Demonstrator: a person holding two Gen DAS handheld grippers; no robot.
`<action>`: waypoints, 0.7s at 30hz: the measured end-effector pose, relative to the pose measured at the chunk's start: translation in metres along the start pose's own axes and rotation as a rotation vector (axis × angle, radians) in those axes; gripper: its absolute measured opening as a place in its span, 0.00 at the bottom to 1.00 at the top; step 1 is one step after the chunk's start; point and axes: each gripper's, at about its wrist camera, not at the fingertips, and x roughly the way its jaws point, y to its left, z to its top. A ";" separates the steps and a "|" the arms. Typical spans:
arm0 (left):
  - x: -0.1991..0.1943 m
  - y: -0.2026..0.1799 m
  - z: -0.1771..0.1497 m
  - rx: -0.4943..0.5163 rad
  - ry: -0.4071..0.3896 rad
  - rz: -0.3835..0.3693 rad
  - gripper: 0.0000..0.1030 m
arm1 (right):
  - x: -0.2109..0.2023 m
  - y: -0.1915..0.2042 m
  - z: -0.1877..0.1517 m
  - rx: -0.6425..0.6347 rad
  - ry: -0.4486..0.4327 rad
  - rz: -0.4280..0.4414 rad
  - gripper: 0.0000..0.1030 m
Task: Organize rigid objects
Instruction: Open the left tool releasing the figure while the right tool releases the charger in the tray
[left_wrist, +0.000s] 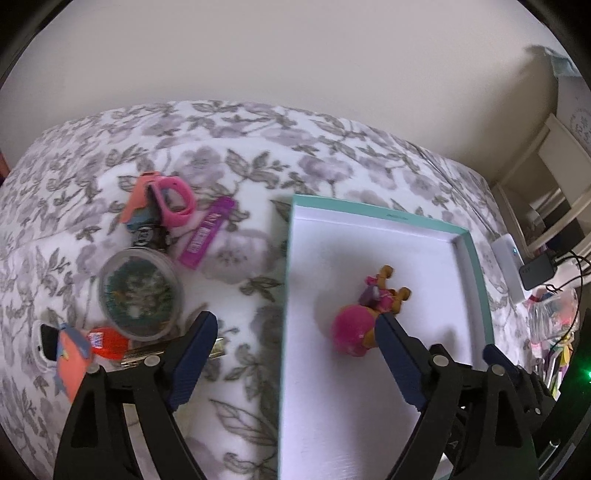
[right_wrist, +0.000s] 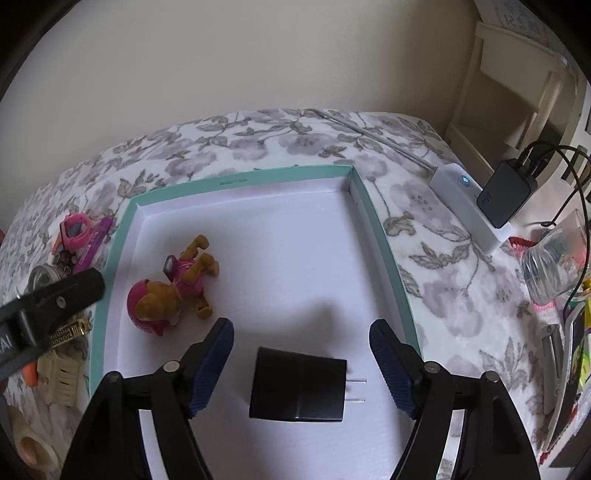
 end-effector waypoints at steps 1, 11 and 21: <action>-0.001 0.002 0.000 -0.001 -0.004 0.007 0.85 | -0.001 0.001 -0.001 -0.005 -0.003 0.000 0.86; -0.032 0.034 -0.002 -0.083 -0.085 0.036 0.95 | -0.014 0.006 -0.006 0.010 -0.037 0.026 1.00; -0.077 0.073 -0.011 -0.188 -0.195 0.046 0.95 | -0.034 -0.002 -0.008 0.067 -0.079 0.048 1.00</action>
